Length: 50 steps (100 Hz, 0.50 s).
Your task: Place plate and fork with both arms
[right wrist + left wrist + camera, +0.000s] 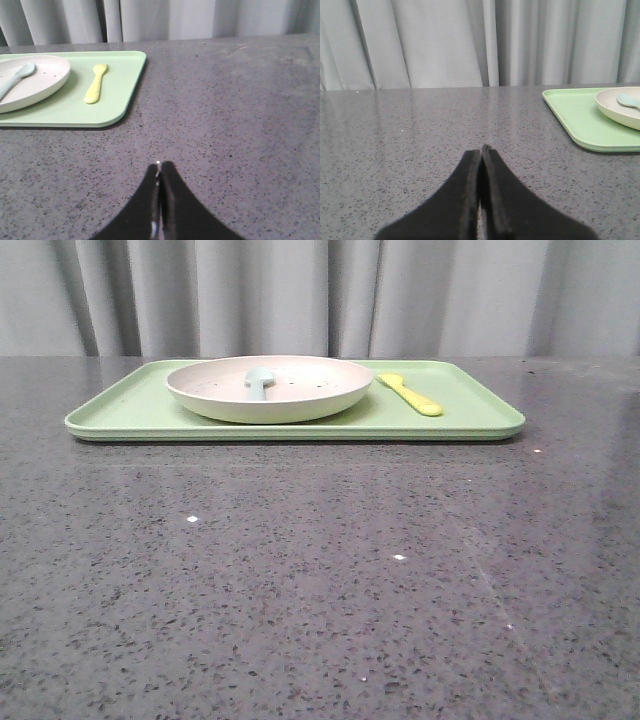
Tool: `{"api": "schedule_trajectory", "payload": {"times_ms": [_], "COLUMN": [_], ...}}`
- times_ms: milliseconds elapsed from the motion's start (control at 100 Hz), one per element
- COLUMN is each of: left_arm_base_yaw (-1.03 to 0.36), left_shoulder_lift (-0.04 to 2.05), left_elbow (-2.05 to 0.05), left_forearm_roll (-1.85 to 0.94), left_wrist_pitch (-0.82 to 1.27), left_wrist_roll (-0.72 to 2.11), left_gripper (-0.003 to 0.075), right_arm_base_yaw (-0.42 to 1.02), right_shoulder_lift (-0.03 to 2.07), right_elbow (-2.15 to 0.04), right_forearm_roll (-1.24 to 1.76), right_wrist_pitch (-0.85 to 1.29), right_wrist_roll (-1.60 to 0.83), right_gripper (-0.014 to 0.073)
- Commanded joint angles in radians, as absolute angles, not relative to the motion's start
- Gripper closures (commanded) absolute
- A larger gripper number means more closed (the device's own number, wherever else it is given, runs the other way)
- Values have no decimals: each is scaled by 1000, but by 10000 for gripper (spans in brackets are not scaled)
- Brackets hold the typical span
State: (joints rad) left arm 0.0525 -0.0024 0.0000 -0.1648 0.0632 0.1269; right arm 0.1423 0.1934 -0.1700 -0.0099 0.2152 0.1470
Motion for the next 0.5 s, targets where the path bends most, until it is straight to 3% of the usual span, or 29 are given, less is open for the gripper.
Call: {"api": "schedule_trajectory", "payload": {"times_ms": [0,490], "left_arm_base_yaw": [55,55], "left_shoulder_lift": [-35,-35], "left_elbow": [13,13], "left_forearm_roll": [-164,-164], "left_wrist_pitch": [-19,-19], "left_wrist_roll": [126,126], "left_gripper": [741,741], "right_arm_base_yaw": [126,81], "right_shoulder_lift": [160,-34], "right_elbow": [-131,22], "right_forearm_roll": [-20,-16], "right_wrist_pitch": [63,51], "right_wrist_roll": [126,127], "right_gripper": [661,661]}}
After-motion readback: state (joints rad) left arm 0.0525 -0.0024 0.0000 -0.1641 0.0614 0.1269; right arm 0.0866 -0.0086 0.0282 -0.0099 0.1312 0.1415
